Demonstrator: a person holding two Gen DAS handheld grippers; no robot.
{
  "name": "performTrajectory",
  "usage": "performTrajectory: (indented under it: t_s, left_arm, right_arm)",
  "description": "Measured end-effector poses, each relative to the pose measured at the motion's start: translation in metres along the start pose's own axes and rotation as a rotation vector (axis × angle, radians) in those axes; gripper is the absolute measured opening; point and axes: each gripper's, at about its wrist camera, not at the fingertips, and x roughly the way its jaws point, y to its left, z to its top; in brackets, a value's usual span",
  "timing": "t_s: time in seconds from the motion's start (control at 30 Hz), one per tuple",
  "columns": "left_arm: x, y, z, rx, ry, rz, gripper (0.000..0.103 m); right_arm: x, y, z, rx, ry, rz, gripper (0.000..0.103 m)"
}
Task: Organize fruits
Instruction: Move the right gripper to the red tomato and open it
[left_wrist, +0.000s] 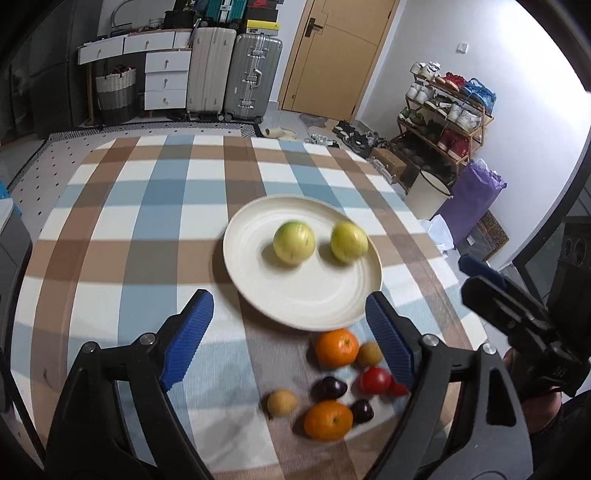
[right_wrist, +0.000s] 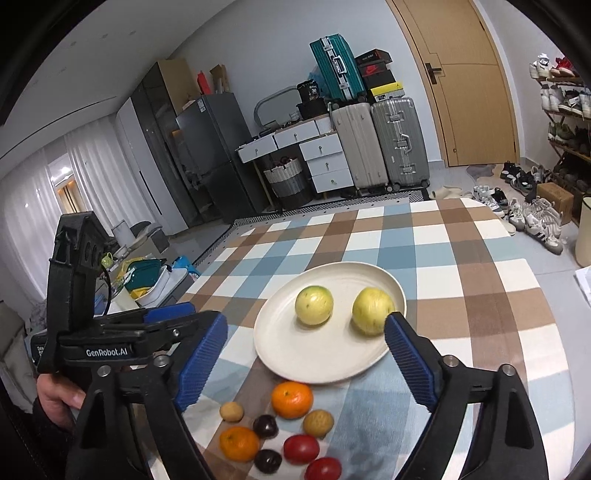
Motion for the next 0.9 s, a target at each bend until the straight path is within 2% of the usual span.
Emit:
performTrajectory:
  t_s: [0.17, 0.23, 0.3, 0.63, 0.9]
  left_arm:
    - [-0.014, -0.001, -0.027, 0.0, 0.005, 0.004, 0.089]
    - [-0.019, -0.003, -0.038, 0.001, 0.008, 0.015, 0.098]
    - [-0.022, -0.004, -0.046, -0.001, 0.006, 0.023, 0.102]
    - [-0.036, -0.011, -0.084, 0.022, 0.021, 0.043, 0.102]
    - [-0.036, -0.005, -0.108, 0.025, 0.036, 0.052, 0.102]
  right_arm:
    - [-0.014, 0.01, -0.012, -0.008, -0.011, 0.0, 0.096]
    - [-0.021, 0.014, -0.017, -0.015, -0.017, 0.001, 0.096]
    - [-0.028, 0.019, -0.022, -0.025, -0.022, 0.002, 0.097]
    - [-0.049, 0.027, -0.047, -0.042, -0.03, -0.035, 0.1]
    - [-0.051, 0.016, -0.074, -0.016, 0.03, -0.047, 0.1]
